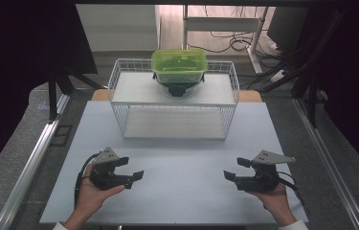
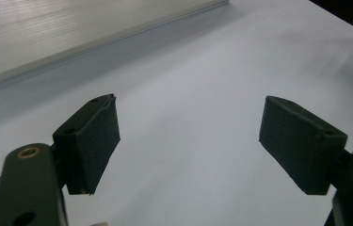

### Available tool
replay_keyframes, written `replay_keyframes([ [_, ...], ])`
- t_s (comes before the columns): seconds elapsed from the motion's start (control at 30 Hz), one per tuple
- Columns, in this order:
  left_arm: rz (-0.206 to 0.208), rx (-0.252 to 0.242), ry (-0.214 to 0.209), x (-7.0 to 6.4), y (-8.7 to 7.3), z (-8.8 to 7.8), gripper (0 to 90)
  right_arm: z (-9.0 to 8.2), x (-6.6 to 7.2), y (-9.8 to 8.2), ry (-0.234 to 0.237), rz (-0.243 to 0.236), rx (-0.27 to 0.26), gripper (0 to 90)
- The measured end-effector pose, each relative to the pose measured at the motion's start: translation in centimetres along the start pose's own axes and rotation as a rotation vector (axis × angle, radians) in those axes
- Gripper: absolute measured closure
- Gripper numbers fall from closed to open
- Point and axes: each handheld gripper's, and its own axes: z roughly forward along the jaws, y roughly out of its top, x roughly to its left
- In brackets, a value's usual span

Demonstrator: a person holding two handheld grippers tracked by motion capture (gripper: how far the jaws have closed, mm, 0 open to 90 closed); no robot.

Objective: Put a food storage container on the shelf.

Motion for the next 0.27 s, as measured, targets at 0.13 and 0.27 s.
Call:
replay_keyframes([
  [0.13,0.003,0.014,0.018,0.29,-0.35,0.27,20.0,0.13,-0.33,-0.33,0.000,0.018,0.003,23.6],
  [0.27,-0.008,0.007,0.020,0.63,-0.54,0.12,20.0,0.37,-0.65,-0.31,-0.007,0.023,0.002,21.9],
])
